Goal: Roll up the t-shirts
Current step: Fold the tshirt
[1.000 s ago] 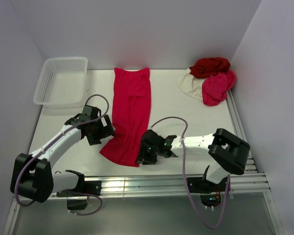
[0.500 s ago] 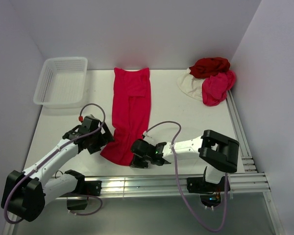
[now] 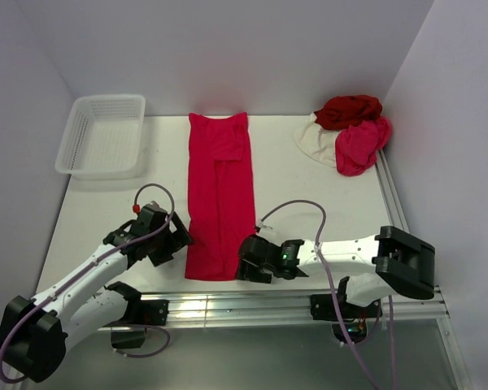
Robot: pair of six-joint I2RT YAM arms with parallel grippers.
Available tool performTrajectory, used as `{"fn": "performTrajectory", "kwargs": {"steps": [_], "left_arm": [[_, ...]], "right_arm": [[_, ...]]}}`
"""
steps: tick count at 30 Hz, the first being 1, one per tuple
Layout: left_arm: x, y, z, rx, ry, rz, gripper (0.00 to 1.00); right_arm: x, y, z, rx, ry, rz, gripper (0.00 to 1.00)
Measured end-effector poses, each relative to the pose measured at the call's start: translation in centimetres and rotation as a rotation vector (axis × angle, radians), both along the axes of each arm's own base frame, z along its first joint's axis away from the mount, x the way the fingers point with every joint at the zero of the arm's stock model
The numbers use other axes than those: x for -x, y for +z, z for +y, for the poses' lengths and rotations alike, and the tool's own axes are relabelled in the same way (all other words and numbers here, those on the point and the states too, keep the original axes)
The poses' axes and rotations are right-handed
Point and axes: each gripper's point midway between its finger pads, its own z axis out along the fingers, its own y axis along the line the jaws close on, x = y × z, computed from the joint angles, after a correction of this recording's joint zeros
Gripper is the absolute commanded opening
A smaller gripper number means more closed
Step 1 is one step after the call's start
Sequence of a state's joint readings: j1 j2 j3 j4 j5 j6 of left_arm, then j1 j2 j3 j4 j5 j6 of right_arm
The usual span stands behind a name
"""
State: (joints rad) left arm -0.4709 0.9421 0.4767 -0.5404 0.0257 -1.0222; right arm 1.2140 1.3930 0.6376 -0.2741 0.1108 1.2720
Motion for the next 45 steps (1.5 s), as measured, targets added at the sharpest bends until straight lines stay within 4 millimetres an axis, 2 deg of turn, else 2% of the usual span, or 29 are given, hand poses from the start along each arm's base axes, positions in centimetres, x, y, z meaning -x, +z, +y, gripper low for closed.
{"fn": "performTrajectory", "kwargs": {"steps": [6,12,15,21,22,23,24,25,27,28,30,31,35,41,45], "left_arm": [[1.3,0.2,-1.5,0.031,-0.038,0.004,0.97],[2.7,-0.7,-2.0,0.029,-0.059,0.041,0.95],[3.4,-1.6,-1.6,0.016,-0.049,0.066,0.95],[3.1,-1.8,-1.7,0.030,-0.025,0.052,0.88],[3.0,-1.8,-1.8,0.036,-0.026,0.046,0.84],[2.9,-1.8,-2.0,0.046,-0.026,0.039,0.83],[2.7,-1.9,-2.1,0.052,-0.026,0.033,0.82],[2.6,-1.9,-2.3,0.059,-0.027,0.030,0.82],[2.4,-1.9,-2.6,0.076,-0.029,0.018,0.82],[2.3,-1.9,-2.7,0.085,-0.026,0.014,0.82],[2.2,-1.9,-2.8,0.095,-0.024,0.007,0.82],[2.2,-1.8,-2.9,0.099,-0.024,0.004,0.82],[2.1,-1.8,-3.0,0.107,-0.026,-0.004,0.83],[1.7,-1.9,-3.4,0.110,-0.030,0.004,0.83],[1.7,-1.8,-3.5,0.109,-0.027,0.013,0.83]], "right_arm": [[0.2,0.2,-2.3,0.016,0.032,-0.021,0.63],[-2.0,0.7,-4.7,-0.028,-0.017,-0.038,0.61],[-2.5,0.3,-5.0,-0.040,-0.013,-0.025,0.58],[-2.8,-0.2,-4.0,-0.068,0.021,-0.012,0.54],[-2.8,-0.2,-3.8,-0.075,0.026,-0.011,0.52],[-2.7,-0.2,-3.7,-0.078,0.029,-0.011,0.42],[-2.7,-0.2,-3.7,-0.079,0.036,-0.012,0.32],[-2.7,-0.3,-3.6,-0.078,0.042,-0.012,0.15],[-2.6,-0.9,-3.7,-0.055,0.051,0.000,0.05],[-2.6,-1.3,-3.7,-0.043,0.050,0.011,0.04],[-2.8,-1.2,-3.1,-0.036,0.064,0.022,0.11],[-2.8,-1.2,-3.0,-0.029,0.069,0.025,0.21],[-2.7,-1.0,-2.9,-0.019,0.088,0.025,0.37],[-2.1,-0.3,-4.3,0.010,0.107,0.020,0.37],[-3.0,1.7,-5.0,-0.030,0.083,-0.017,0.36]]}}
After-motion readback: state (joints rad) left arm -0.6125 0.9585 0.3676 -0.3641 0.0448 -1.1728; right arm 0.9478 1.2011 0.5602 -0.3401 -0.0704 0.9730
